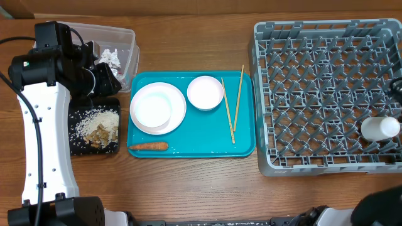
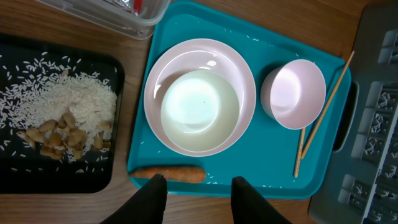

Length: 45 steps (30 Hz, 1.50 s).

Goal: Sort waste into correct bins and load items into the dishwasher
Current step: 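Reach the right gripper to the pink bowl's rim and grasp it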

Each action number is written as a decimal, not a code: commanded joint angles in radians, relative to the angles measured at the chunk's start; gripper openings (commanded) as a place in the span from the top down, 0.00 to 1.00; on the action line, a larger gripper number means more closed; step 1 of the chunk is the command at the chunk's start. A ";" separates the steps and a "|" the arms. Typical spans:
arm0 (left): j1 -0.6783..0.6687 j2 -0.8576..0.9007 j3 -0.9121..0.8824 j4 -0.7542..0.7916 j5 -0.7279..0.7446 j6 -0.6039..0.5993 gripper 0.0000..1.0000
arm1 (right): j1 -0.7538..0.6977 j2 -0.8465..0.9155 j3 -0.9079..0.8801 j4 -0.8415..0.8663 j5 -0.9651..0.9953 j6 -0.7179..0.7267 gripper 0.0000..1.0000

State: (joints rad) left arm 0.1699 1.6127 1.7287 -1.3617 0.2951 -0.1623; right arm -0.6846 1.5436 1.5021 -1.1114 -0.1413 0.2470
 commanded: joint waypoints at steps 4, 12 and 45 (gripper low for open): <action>-0.010 -0.005 0.006 0.005 -0.007 0.005 0.61 | 0.136 -0.082 0.030 -0.031 -0.407 -0.180 0.16; -0.015 -0.005 0.006 0.004 -0.008 0.005 0.51 | 0.612 -0.053 0.029 0.044 -0.342 -0.248 0.16; -0.012 -0.005 0.006 -0.103 -0.439 -0.220 0.42 | 1.158 0.522 0.029 0.399 0.139 0.069 0.78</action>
State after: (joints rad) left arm 0.1635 1.6127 1.7287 -1.4670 -0.1257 -0.3676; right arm 0.4728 2.0686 1.5112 -0.7166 -0.0017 0.3122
